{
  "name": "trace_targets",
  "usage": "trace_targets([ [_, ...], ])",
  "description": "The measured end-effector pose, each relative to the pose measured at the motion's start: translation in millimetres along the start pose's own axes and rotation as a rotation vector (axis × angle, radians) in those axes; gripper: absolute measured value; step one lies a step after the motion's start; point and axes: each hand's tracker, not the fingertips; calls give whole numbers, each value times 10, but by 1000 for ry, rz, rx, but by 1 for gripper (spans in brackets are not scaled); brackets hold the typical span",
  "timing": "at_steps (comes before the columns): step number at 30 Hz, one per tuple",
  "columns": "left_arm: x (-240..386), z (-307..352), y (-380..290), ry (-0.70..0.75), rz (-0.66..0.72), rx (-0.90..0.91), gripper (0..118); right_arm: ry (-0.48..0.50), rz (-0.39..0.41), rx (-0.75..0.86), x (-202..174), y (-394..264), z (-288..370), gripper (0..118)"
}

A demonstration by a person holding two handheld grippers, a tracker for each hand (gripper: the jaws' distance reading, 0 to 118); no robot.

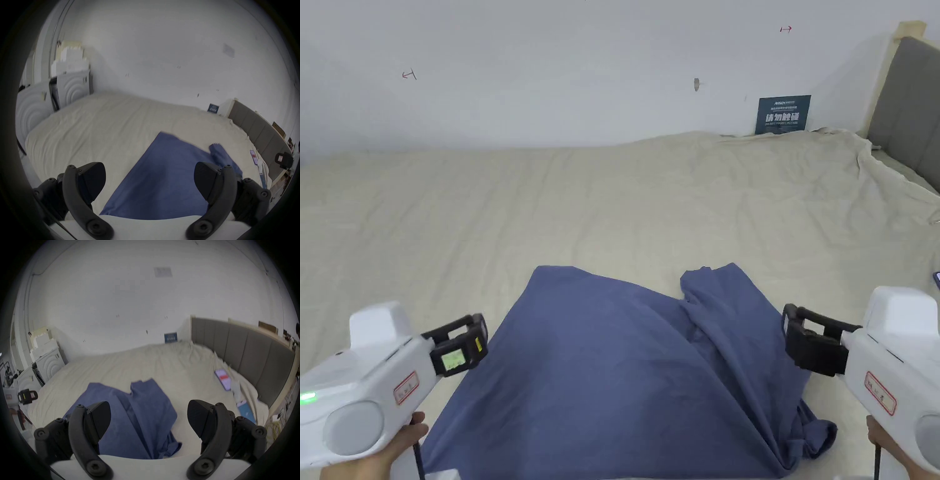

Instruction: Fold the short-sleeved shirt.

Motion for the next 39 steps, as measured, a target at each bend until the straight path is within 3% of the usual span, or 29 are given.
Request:
trace_targets([
  [4,251,66,83,-30,-34,97,102,-30,51,85,-59,62,126,94],
  [5,290,81,79,-34,-46,114,86,-23,55,97,-56,61,147,85],
  [7,375,94,63,-49,-78,130,52,-26,61,120,-36,45,159,59],
  [8,388,83,55,-58,-83,124,25,-28,63,128,-32,36,163,35],
  [10,416,69,29,-73,-80,126,0,-30,75,149,-16,8,171,1],
  [20,418,-361,154,-115,-93,18,0,-23,47,135,41,28,50,0],
  [29,475,-1604,511,-169,-106,-159,0,-45,52,92,106,64,-387,0],
  [34,561,-2475,571,-173,-171,-356,0,-59,50,49,134,5,-602,0],
  [37,540,-2967,540,-168,-138,-395,16,-64,47,22,140,-53,-712,0],
  [39,536,-3294,520,-155,-121,-446,55,-71,51,2,116,-72,-602,0],
])
